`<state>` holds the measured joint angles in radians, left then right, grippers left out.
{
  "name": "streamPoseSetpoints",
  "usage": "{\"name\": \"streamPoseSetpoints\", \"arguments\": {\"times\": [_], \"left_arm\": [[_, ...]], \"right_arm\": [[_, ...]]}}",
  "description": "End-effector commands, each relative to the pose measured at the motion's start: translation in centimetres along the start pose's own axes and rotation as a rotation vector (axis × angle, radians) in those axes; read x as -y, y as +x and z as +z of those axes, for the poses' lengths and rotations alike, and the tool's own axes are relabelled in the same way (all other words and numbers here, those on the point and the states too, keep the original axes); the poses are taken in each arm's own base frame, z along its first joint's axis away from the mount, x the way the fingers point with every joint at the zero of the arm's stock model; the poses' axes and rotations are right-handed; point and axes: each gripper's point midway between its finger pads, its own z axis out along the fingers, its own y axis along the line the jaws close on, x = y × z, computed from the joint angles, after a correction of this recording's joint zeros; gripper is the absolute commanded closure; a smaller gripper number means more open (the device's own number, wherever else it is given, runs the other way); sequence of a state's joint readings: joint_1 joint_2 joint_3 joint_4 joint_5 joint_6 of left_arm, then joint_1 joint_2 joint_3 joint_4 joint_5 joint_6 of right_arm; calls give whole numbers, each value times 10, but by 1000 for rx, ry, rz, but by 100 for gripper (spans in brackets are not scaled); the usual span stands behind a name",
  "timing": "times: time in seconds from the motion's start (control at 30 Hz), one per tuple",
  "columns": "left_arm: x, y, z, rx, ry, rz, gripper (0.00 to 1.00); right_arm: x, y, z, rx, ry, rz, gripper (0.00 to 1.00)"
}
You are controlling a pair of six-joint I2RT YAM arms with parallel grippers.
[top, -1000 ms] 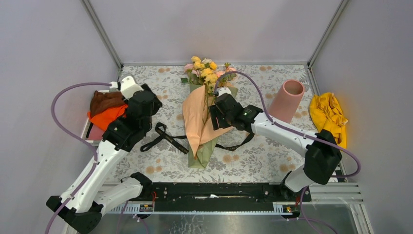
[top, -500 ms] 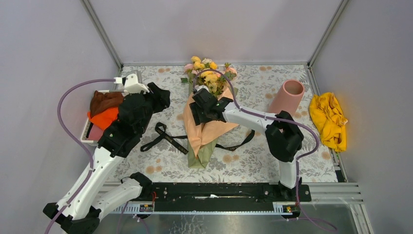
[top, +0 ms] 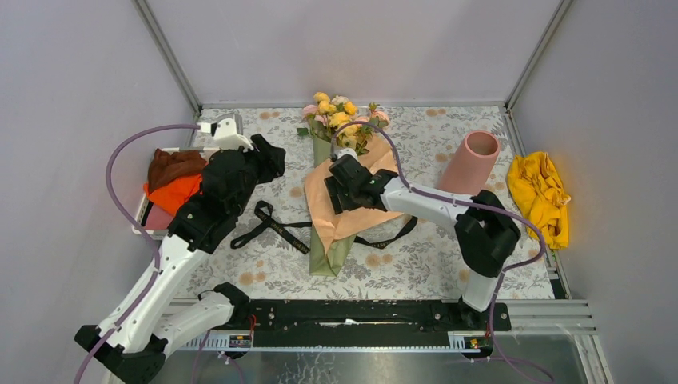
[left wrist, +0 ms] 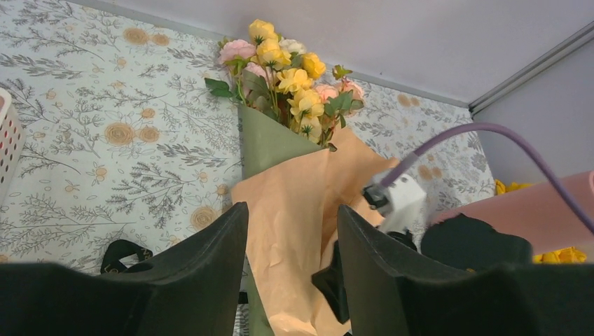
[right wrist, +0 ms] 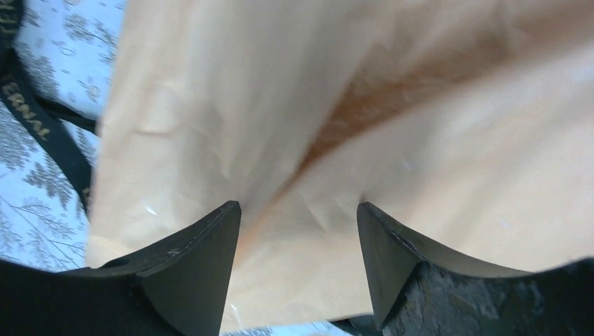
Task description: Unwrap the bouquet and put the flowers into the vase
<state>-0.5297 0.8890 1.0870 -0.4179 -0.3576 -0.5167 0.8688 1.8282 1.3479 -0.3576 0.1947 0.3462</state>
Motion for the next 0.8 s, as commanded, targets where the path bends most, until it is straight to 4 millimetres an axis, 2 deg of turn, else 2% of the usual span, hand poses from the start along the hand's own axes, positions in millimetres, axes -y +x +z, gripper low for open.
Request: {"name": "streamPoseSetpoints", "arguments": {"times": [0.0,0.2,0.33,0.43,0.6,0.77], "left_arm": [[14,-14,6,41,45,11,44],[21,9,19,-23,83,1,44],[24,22,27,-62,85,15,44],[26,27,33,-77,83,24,44],[35,38,43,-108,95,36,44],[48,48,49,-133,123,90,44]], "right_arm": [[33,-6,-34,64,109,29,30],[58,8,-52,57,197,27,29],[63,19,-65,41,203,53,29],[62,27,-75,64,164,121,27],[43,33,-89,149,6,296,24],[42,50,-90,200,-57,471,21]]}}
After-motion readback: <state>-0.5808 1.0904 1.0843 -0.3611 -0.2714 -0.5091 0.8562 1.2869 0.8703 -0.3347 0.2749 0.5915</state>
